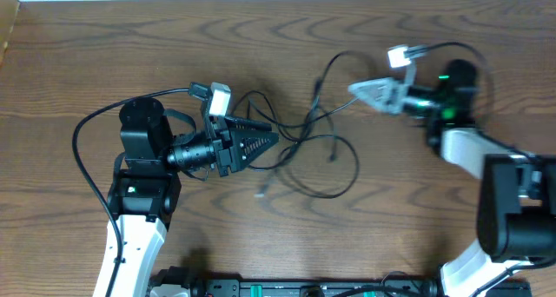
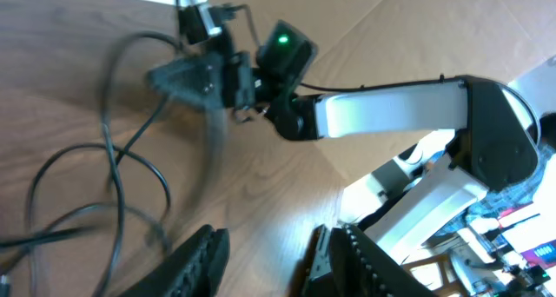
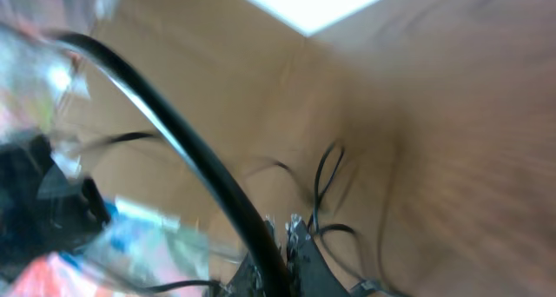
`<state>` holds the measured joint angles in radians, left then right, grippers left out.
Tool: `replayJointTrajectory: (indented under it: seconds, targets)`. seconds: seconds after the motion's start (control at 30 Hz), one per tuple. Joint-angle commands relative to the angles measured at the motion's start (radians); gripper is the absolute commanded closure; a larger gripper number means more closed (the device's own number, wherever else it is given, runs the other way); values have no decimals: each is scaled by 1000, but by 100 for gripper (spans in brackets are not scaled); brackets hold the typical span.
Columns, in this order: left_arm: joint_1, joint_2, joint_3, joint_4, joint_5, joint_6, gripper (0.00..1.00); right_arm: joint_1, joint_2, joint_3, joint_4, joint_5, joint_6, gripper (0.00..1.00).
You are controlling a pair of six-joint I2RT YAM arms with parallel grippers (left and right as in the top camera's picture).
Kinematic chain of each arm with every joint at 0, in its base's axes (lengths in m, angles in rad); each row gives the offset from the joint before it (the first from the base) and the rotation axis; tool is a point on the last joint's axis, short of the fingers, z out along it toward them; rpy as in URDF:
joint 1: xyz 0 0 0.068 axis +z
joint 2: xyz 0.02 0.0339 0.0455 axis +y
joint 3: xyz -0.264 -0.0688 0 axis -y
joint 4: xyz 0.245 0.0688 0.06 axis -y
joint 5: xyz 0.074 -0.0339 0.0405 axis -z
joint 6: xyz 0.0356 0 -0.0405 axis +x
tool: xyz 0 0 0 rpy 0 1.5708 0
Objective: Untangle cables
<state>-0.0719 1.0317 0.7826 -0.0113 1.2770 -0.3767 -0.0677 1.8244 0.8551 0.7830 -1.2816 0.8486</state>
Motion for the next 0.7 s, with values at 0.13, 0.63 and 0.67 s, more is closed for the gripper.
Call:
replayJointTrajectory:
  seconds: [0.13,0.63,0.67]
  targets:
    - [5,-3,22,-75,-71,66,51,-268,-21,-5,212,-245,314,99]
    - [-10,49,22,-400,-438,209,54,61,-193,-16,793,-280,793,99]
    - [-14,58,22,-427,-446,225,54,93,-213,-11,793,-280,785,99]
